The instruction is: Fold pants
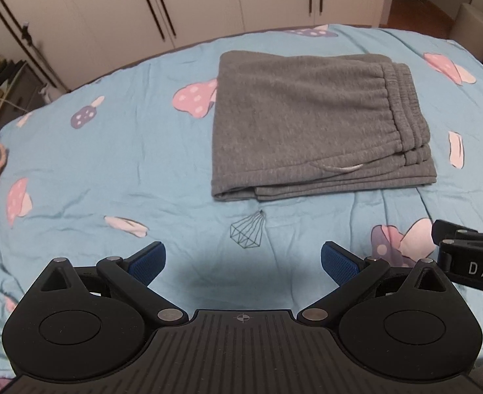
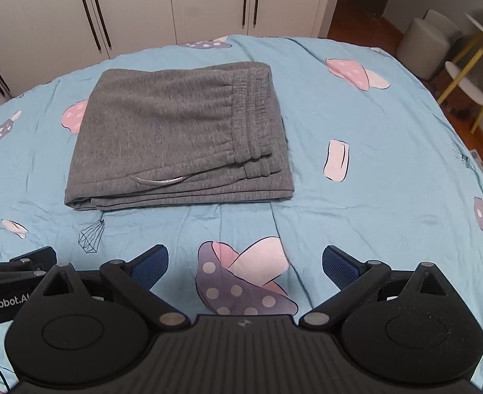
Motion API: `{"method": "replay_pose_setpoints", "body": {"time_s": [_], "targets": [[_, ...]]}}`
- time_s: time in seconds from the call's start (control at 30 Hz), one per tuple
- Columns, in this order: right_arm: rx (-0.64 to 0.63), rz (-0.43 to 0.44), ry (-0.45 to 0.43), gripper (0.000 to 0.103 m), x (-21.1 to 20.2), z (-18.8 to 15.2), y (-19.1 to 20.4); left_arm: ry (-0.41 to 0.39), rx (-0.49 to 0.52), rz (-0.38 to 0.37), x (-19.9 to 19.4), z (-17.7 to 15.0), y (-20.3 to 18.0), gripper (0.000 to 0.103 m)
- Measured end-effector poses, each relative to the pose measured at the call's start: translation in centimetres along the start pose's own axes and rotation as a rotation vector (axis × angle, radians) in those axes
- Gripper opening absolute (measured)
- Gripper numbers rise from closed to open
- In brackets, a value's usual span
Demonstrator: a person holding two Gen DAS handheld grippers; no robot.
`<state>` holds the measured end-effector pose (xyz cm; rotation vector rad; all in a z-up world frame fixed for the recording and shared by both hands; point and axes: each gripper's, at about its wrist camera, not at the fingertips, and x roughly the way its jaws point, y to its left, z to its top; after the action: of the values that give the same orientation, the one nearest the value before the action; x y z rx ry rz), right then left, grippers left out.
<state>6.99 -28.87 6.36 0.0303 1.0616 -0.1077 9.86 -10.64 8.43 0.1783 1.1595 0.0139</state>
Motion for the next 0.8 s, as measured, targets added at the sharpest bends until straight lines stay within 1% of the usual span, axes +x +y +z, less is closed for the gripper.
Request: {"method": "replay_pose_setpoints", "body": {"time_s": [0.07,0.23,0.43,0.8], "targets": [[0.001,0.003,0.004,0.1,0.1,0.2,0.0,0.011,0.004,0.0,0.3,0.1,-0.2,0.103],[0.009,0.007,0.01,0.1,0.4,0.5,-0.1,0.021,0.002,-0.026,0.6,0.3,-0.3,0.103],[0.023,0.01,0.023,0.1,1.0,0.6,-0.4,0.037,0.0,-0.024,1.2,0.4,-0.6,0.103],[0.014,0.008,0.04,0.1,1.7,0.5,-0.4,0.046,-0.001,-0.017,1.5,0.6,-0.6,0.103]]}}
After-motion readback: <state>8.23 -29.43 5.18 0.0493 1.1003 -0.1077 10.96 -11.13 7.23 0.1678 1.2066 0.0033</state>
